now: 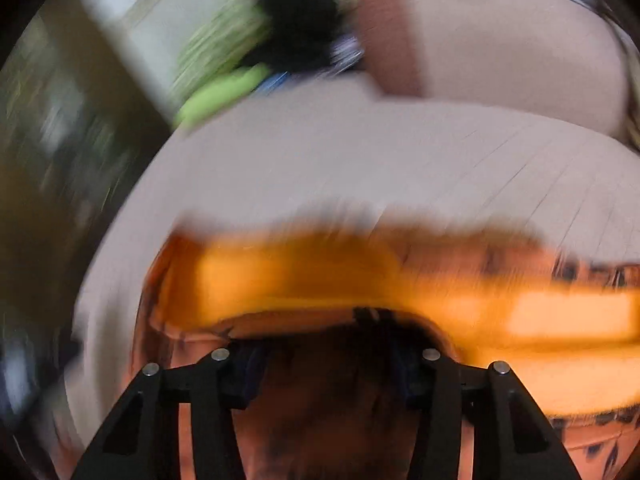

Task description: Fold small clothes

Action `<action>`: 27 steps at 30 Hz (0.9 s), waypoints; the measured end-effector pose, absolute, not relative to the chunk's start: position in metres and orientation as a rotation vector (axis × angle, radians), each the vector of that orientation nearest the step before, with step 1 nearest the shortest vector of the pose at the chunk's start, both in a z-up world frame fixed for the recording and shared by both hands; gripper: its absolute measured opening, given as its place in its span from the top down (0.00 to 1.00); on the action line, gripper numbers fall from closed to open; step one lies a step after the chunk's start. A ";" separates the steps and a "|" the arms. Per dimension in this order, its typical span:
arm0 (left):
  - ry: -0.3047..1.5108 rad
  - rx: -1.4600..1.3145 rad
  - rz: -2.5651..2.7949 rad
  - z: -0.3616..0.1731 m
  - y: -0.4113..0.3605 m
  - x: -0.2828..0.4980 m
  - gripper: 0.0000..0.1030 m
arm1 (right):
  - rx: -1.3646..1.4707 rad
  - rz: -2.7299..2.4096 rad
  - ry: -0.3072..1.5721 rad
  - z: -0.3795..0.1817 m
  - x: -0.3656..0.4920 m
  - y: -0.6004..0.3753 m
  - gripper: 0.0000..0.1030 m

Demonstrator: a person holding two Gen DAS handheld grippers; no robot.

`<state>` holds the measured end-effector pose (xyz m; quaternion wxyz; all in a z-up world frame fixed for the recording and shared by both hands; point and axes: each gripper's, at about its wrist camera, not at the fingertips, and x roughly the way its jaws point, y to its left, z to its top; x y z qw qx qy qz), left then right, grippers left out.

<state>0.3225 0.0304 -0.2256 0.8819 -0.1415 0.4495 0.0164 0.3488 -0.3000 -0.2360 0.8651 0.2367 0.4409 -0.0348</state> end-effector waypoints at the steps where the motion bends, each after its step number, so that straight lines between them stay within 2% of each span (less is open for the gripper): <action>1: 0.939 -0.287 0.033 -0.226 0.028 0.320 0.09 | 0.544 -0.110 0.877 -0.228 0.354 -0.310 0.49; 4: 0.953 -0.270 0.017 -0.226 0.026 0.321 0.09 | 0.562 -0.016 0.793 -0.204 0.347 -0.303 0.48; 6: 0.953 -0.259 0.019 -0.225 0.026 0.321 0.09 | 0.515 0.088 0.833 -0.205 0.336 -0.278 0.48; 10: 0.985 -0.191 0.035 -0.232 0.013 0.322 0.09 | 0.420 0.196 0.945 -0.234 0.328 -0.227 0.48; 14: 1.042 0.037 0.066 -0.257 -0.014 0.325 0.09 | 0.371 0.111 1.035 -0.266 0.344 -0.199 0.48; 17: 1.071 0.146 0.125 -0.270 -0.020 0.330 0.09 | 0.464 0.077 1.032 -0.264 0.340 -0.211 0.49; 22: 0.955 0.032 0.057 -0.233 -0.018 0.320 0.09 | 0.443 0.023 0.917 -0.229 0.282 -0.263 0.47; 24: 0.887 0.021 -0.008 -0.217 -0.028 0.310 0.09 | 0.467 -0.021 0.906 -0.226 0.256 -0.294 0.47; 27: 0.876 0.042 -0.118 -0.212 -0.052 0.302 0.09 | 0.529 -0.113 0.913 -0.226 0.213 -0.345 0.47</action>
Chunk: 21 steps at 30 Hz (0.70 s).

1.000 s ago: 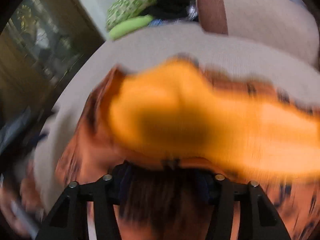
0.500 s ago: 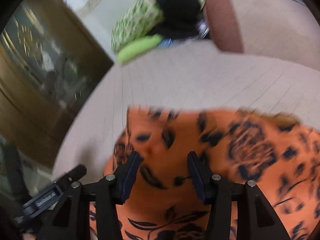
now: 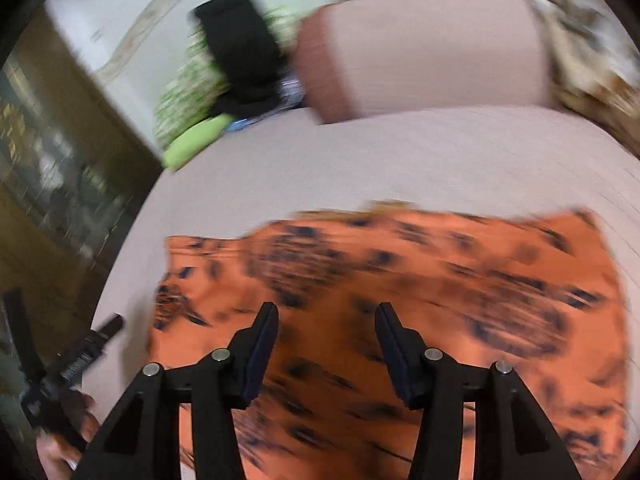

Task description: Fold small clothes

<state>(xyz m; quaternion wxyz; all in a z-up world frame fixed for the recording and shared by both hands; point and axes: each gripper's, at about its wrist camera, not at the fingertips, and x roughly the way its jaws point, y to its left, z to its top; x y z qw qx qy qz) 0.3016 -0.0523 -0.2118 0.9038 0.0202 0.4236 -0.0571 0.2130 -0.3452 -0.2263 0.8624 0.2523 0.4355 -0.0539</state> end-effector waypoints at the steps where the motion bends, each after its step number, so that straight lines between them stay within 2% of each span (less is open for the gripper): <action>1: 0.887 0.056 -0.143 -0.215 -0.060 0.299 0.09 | 0.544 -0.139 0.915 -0.229 0.196 -0.358 0.47; 5: 0.996 0.184 -0.150 -0.248 -0.086 0.297 0.09 | 0.622 -0.251 0.966 -0.251 0.147 -0.408 0.47; 6: 1.040 0.227 -0.132 -0.261 -0.088 0.299 0.09 | 0.651 -0.259 0.984 -0.261 0.132 -0.419 0.52; 7: 1.060 0.234 -0.128 -0.269 -0.085 0.301 0.06 | 0.671 -0.237 0.962 -0.265 0.117 -0.425 0.63; 12: 1.071 0.145 -0.098 -0.275 -0.049 0.304 0.01 | 0.609 -0.220 0.980 -0.266 0.078 -0.422 0.75; 15: 1.061 0.159 -0.081 -0.273 -0.044 0.300 0.01 | 0.505 -0.247 1.016 -0.251 0.088 -0.410 0.75; 16: 1.047 0.173 -0.068 -0.268 -0.047 0.301 0.02 | 0.489 -0.236 0.998 -0.243 0.095 -0.407 0.72; 21: 0.899 0.170 -0.085 -0.236 -0.056 0.287 0.02 | 0.451 -0.188 0.927 -0.224 0.148 -0.398 0.71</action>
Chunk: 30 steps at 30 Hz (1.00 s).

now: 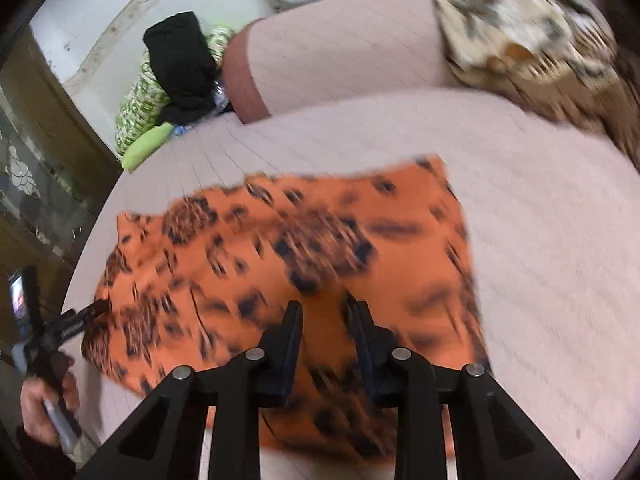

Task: Fold small clothes
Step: 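Release the folded blouse and open both tools above it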

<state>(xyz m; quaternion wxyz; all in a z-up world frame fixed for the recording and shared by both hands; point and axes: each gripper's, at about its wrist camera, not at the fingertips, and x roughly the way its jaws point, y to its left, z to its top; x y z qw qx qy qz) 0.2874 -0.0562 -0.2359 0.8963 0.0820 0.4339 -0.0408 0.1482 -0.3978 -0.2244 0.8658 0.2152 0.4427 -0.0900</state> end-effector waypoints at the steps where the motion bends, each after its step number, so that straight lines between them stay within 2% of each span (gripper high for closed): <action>1: 0.901 0.157 -0.112 -0.235 -0.058 0.287 0.02 | 0.450 -0.189 0.930 -0.227 0.162 -0.397 0.71; 7: 1.045 0.222 -0.120 -0.273 -0.075 0.301 0.01 | 0.474 -0.287 1.032 -0.272 0.219 -0.405 0.74; 10: 1.074 0.154 -0.117 -0.275 -0.061 0.310 0.01 | 0.528 -0.305 0.981 -0.276 0.207 -0.418 0.74; 14: 1.028 0.161 0.011 -0.267 -0.032 0.314 0.01 | 0.495 -0.335 0.967 -0.267 0.174 -0.417 0.73; 15: 1.038 0.141 0.026 -0.267 -0.026 0.313 0.01 | 0.487 -0.318 0.968 -0.265 0.169 -0.410 0.71; 22: 0.978 0.167 0.095 -0.254 -0.010 0.294 0.02 | 0.447 0.011 0.933 -0.249 0.152 -0.304 0.71; 27: 1.031 0.112 0.162 -0.259 0.017 0.310 0.02 | 0.470 0.143 0.996 -0.276 0.162 -0.238 0.70; 30: 1.046 0.046 0.194 -0.257 0.038 0.313 0.02 | 0.455 0.121 0.947 -0.284 0.153 -0.232 0.69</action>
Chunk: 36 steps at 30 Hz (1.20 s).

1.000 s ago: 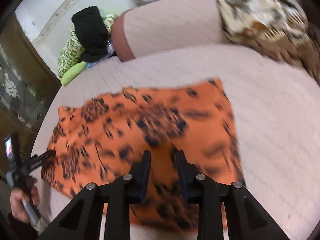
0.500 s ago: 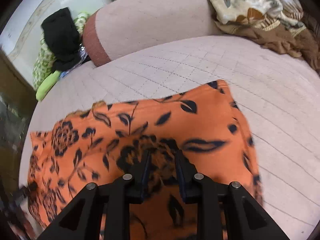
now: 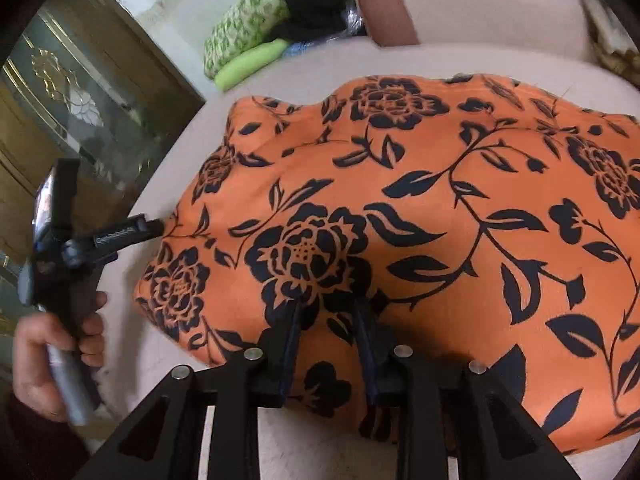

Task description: Fold small clothes

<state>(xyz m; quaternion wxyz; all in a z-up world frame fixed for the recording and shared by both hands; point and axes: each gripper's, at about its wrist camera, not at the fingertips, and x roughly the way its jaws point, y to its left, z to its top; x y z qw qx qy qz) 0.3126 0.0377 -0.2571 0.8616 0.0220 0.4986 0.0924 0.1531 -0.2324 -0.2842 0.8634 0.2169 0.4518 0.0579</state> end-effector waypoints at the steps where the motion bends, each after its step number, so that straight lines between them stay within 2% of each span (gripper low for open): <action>1: 1.053 0.029 0.209 -0.258 0.043 0.312 0.02 | 0.464 0.132 0.962 -0.285 0.153 -0.234 0.69; 9: 1.093 -0.141 0.173 -0.252 0.067 0.309 0.02 | 0.529 0.170 1.180 -0.280 0.184 -0.248 0.70; 15: 1.106 -0.152 0.138 -0.249 0.067 0.308 0.02 | 0.464 0.149 1.031 -0.234 0.220 -0.228 0.69; 21: 1.113 -0.148 0.119 -0.251 0.065 0.312 0.02 | 0.434 0.054 1.116 -0.286 0.278 -0.198 0.69; 28: 1.104 -0.177 0.125 -0.249 0.072 0.310 0.02 | 0.453 0.061 1.053 -0.266 0.244 -0.209 0.70; 36: 1.143 -0.259 -0.002 -0.255 0.064 0.276 0.02 | 0.572 0.046 0.967 -0.258 0.110 -0.263 0.70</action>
